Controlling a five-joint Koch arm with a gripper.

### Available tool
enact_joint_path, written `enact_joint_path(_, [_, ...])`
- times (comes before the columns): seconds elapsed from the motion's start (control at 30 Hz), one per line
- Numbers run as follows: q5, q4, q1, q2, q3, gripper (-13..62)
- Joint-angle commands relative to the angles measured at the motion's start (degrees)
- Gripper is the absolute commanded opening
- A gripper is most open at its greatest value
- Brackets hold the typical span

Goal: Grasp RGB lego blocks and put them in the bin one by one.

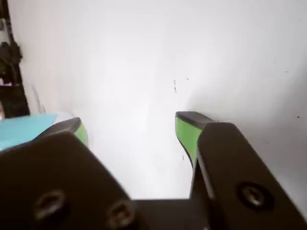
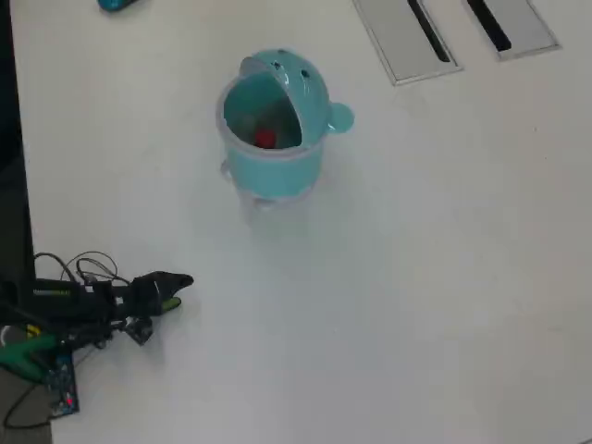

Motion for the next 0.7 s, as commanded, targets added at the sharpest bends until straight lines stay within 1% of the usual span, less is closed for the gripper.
enact_joint_path(0.0, [2.8, 2.3, -0.2, 4.2, 3.9, 34.0])
enact_joint_path(0.3, [3.2, 7.2, -0.3, 4.2, 3.9, 33.9])
enact_joint_path(0.67, [3.2, 7.0, 0.6, 4.1, 3.9, 33.9])
